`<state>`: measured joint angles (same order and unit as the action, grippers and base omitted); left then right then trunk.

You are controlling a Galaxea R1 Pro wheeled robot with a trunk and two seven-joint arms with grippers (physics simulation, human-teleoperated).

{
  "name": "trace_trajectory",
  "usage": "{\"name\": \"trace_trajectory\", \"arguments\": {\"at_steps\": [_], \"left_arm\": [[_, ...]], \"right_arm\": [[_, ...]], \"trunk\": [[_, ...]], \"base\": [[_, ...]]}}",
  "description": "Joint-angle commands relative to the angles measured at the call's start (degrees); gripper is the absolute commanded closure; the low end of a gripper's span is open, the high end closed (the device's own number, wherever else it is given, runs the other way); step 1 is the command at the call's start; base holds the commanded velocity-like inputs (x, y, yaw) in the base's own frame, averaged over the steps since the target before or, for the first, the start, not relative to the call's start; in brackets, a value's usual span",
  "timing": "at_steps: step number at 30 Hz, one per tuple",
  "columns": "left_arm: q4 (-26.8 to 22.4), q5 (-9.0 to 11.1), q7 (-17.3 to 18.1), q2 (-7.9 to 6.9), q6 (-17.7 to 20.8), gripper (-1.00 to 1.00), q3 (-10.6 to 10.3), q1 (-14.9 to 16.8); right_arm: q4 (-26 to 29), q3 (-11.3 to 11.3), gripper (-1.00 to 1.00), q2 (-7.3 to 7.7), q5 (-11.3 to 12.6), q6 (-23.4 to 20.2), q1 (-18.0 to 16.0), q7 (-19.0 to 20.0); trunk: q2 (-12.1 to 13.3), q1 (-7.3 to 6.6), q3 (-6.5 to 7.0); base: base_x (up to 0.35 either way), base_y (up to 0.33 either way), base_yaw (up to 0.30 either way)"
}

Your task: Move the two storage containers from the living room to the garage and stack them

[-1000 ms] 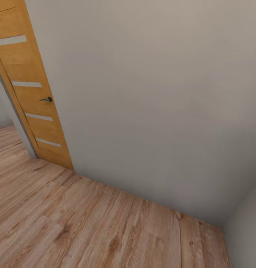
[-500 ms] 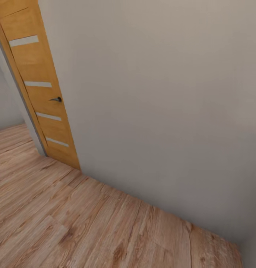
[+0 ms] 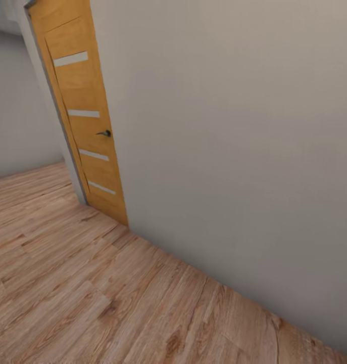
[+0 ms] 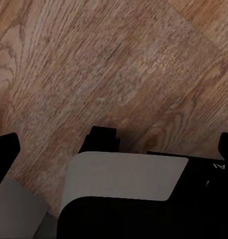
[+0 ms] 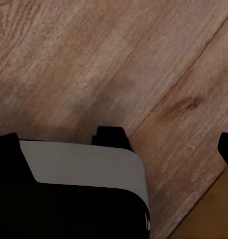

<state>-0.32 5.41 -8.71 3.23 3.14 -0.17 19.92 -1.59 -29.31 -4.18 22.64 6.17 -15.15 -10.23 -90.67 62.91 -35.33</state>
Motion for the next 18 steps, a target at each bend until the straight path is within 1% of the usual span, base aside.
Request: {"name": "trace_trajectory", "arguments": {"at_steps": [1,4,6,9,15,18], "left_arm": [[-0.03,0.56,-0.15,0.02,0.20,-1.00,-0.08,0.03],[-0.03,0.56,-0.13,0.02,0.20,-1.00,-0.06,0.03],[-0.03,0.56,-0.10,0.02,0.20,-1.00,-0.08,0.03],[-0.01,0.64,-0.08,0.02,0.20,-1.00,-0.07,0.03],[0.03,0.64,-0.08,0.02,0.20,-1.00,-0.09,0.03],[0.04,0.64,-0.08,0.02,0.20,-1.00,-0.09,0.03]], "right_arm": [[-0.17,-0.48,-1.00,-0.04,0.54,0.33,-0.05,-0.05],[-0.17,-0.48,-1.00,-0.04,0.49,0.33,-0.05,-0.05],[-0.17,-0.48,-1.00,-0.04,0.50,0.33,-0.05,-0.05],[-0.17,-0.48,-1.00,-0.04,0.48,0.27,-0.05,-0.05],[-0.17,-0.48,-1.00,-0.04,0.52,0.25,-0.06,-0.05],[-0.17,-0.48,-1.00,-0.04,0.49,0.25,-0.06,-0.05]], "trunk": [[-0.02,-0.01,-0.05],[-0.02,-0.01,-0.05],[-0.02,-0.01,-0.05],[-0.02,-0.01,-0.05],[-0.02,-0.01,-0.05],[-0.02,-0.01,-0.05]], "base": [[0.000,0.000,0.269],[0.008,0.000,0.270],[0.154,0.000,0.258],[0.271,0.000,0.100],[0.313,0.000,0.028],[0.320,0.000,0.182]]}}
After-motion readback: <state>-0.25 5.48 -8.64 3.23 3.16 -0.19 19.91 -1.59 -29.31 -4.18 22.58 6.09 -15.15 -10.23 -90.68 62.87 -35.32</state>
